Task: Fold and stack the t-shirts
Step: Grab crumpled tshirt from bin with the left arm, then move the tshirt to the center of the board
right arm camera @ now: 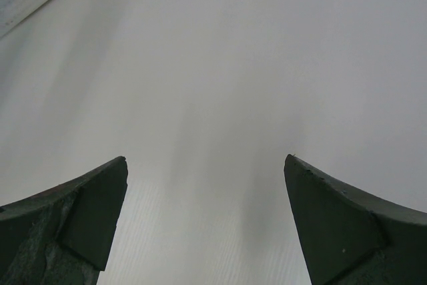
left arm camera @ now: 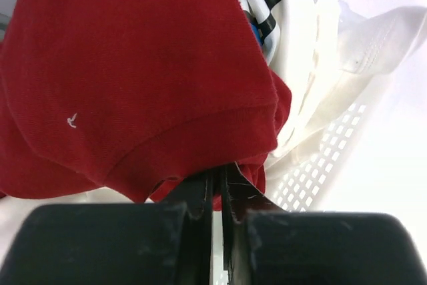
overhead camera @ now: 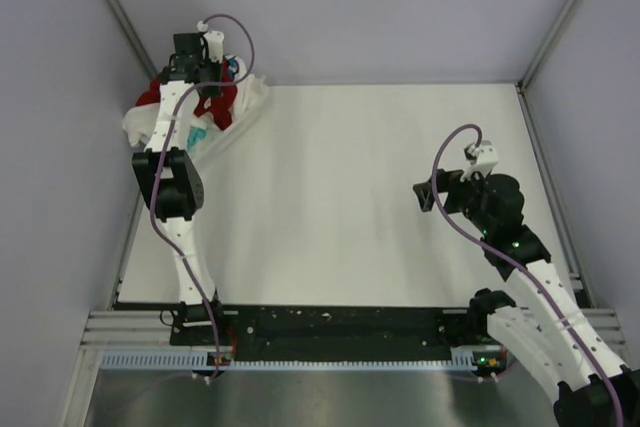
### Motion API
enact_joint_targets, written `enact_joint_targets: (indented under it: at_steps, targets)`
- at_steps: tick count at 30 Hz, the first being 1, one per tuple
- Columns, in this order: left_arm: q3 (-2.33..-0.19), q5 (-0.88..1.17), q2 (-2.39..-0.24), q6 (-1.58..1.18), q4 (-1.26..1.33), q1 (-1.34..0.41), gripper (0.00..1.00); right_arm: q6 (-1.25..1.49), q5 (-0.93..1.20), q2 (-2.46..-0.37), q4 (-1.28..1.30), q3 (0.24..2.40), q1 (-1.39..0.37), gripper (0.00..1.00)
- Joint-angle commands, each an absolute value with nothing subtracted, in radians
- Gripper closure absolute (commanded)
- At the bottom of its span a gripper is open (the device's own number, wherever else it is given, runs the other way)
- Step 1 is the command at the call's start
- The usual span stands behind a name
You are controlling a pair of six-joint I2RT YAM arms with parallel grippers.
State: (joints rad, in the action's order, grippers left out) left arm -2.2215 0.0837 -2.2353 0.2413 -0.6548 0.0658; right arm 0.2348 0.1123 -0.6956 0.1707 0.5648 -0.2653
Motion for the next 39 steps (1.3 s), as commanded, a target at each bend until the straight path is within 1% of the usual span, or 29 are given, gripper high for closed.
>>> enact_joint_targets:
  at_steps: [1,6,14,17,18,21,24,26,30,32,33,34,35,36,38,39]
  targets:
    - [-2.229,0.043,-2.139,0.245,-0.611,0.066,1.00,0.215,0.159,-0.693,0.114,0.595,-0.265,0.01]
    - [-2.227,0.090,-1.952,0.302,-0.644,0.066,1.00,0.239,0.221,-0.693,0.100,0.606,-0.265,0.01]
    - [-2.209,0.193,-1.553,0.448,-0.725,0.066,1.00,0.262,0.290,-0.670,0.124,0.666,-0.279,0.01]
    - [-2.155,0.302,-1.381,0.517,-0.767,0.063,1.00,0.296,0.321,-0.670,0.117,0.684,-0.296,0.01]
    - [-2.158,0.348,-1.355,0.526,-0.806,0.058,1.00,0.307,0.325,-0.669,0.114,0.689,-0.304,0.01]
    - [-2.198,0.573,-1.312,0.526,-0.987,0.032,1.00,0.345,0.321,-0.658,0.110,0.690,-0.324,0.01]
    - [-2.087,0.739,-1.281,0.503,-1.057,-0.075,1.00,0.382,0.273,-0.658,0.138,0.693,-0.322,0.01]
    - [-1.967,0.698,-1.273,0.483,-1.043,-0.228,1.00,0.402,0.204,-0.669,0.194,0.709,-0.324,0.01]
    - [-1.674,0.669,-1.314,0.410,-0.849,-0.443,1.00,0.434,0.104,-0.692,0.305,0.741,-0.321,0.01]
    - [-1.641,0.605,-1.409,0.410,-0.792,-0.541,1.00,0.448,0.072,-0.690,0.343,0.745,-0.322,0.01]
    - [-1.657,0.580,-1.481,0.419,-0.788,-0.592,0.89,0.452,0.051,-0.690,0.360,0.746,-0.322,0.01]
    - [-1.684,0.569,-1.549,0.429,-0.798,-0.616,0.72,0.456,0.034,-0.690,0.379,0.747,-0.322,0.01]
    - [-1.731,0.571,-1.631,0.442,-0.825,-0.632,0.53,0.457,0.023,-0.695,0.399,0.750,-0.322,0.01]
    - [-1.793,0.580,-1.735,0.443,-0.863,-0.632,0.42,0.454,0.014,-0.702,0.419,0.755,-0.322,0.01]
    - [-1.985,0.562,-1.872,0.420,-1.009,-0.620,0.32,0.436,0.012,-0.724,0.472,0.768,-0.322,0.01]
    - [-2.062,0.571,-1.925,0.416,-1.073,-0.608,0.31,0.430,0.015,-0.738,0.503,0.778,-0.321,0.01]
